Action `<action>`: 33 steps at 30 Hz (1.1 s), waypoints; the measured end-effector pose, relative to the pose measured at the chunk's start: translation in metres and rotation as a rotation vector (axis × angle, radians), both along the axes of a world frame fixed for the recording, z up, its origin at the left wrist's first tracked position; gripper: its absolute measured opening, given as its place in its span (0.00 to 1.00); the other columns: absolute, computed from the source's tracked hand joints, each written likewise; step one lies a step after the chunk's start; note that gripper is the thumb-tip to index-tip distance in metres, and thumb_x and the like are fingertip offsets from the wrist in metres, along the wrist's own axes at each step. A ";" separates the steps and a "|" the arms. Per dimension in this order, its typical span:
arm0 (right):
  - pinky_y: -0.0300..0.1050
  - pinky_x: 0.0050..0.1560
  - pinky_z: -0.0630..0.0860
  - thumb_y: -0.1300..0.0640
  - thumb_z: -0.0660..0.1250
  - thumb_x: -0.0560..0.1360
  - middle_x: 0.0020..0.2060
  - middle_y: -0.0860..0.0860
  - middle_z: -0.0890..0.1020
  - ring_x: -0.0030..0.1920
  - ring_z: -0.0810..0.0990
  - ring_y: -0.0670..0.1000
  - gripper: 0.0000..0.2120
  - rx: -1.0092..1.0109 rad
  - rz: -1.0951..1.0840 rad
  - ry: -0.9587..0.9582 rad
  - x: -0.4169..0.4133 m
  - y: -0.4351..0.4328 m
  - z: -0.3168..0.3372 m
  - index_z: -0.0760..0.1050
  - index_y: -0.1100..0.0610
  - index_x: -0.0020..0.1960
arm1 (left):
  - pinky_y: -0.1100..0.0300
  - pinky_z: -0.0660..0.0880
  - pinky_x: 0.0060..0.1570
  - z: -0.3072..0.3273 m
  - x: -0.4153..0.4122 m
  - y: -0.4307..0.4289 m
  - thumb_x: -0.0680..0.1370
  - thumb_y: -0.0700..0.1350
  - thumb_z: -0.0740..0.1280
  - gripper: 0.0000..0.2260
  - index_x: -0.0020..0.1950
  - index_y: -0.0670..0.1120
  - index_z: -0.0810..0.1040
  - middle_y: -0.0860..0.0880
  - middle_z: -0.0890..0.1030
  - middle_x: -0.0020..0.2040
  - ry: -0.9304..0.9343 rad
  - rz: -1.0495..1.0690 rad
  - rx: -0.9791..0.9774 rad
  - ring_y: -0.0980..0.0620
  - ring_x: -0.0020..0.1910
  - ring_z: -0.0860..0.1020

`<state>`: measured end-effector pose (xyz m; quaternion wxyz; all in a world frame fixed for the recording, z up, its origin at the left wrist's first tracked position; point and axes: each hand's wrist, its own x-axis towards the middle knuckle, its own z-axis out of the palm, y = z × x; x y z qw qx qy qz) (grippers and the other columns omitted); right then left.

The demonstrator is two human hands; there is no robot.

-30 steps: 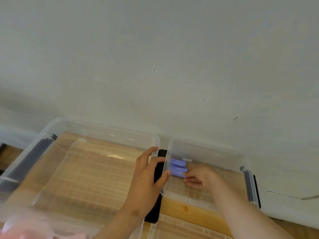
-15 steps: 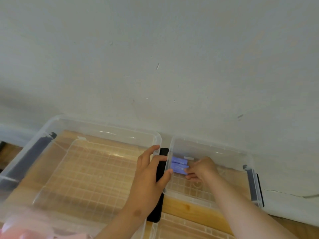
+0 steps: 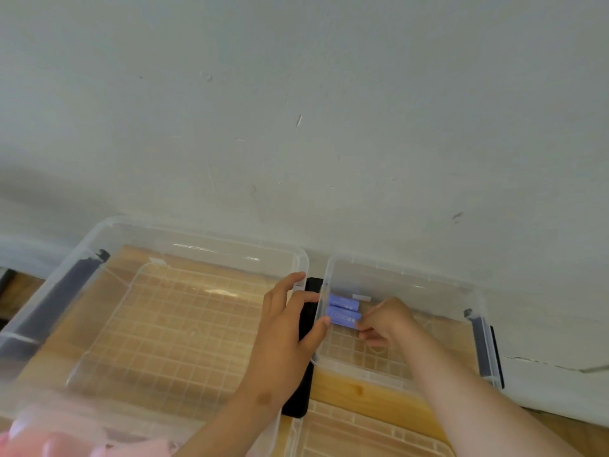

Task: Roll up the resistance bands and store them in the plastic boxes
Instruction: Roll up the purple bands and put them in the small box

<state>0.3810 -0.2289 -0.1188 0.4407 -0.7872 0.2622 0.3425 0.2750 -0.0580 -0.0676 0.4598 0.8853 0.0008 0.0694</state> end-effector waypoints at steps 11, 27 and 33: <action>0.50 0.40 0.82 0.70 0.69 0.72 0.36 0.60 0.81 0.35 0.82 0.55 0.10 -0.052 0.034 -0.029 -0.004 -0.002 0.005 0.77 0.70 0.53 | 0.82 0.54 0.58 0.000 0.000 -0.001 0.77 0.54 0.65 0.08 0.56 0.57 0.74 0.69 0.57 0.70 -0.011 -0.005 0.001 0.70 0.69 0.53; 0.39 0.48 0.72 0.67 0.66 0.72 0.50 0.55 0.83 0.52 0.81 0.55 0.09 -0.161 0.213 -0.401 -0.041 -0.010 0.055 0.81 0.55 0.47 | 0.65 0.61 0.65 0.010 -0.001 0.000 0.77 0.61 0.59 0.22 0.66 0.51 0.72 0.56 0.64 0.73 -0.013 0.014 0.241 0.57 0.71 0.61; 0.38 0.53 0.74 0.65 0.68 0.73 0.49 0.48 0.81 0.52 0.80 0.48 0.13 -0.049 0.371 -0.614 -0.080 -0.005 0.100 0.79 0.55 0.56 | 0.61 0.63 0.66 0.034 -0.024 -0.006 0.78 0.51 0.66 0.19 0.68 0.49 0.73 0.53 0.68 0.71 -0.079 -0.034 0.331 0.54 0.70 0.64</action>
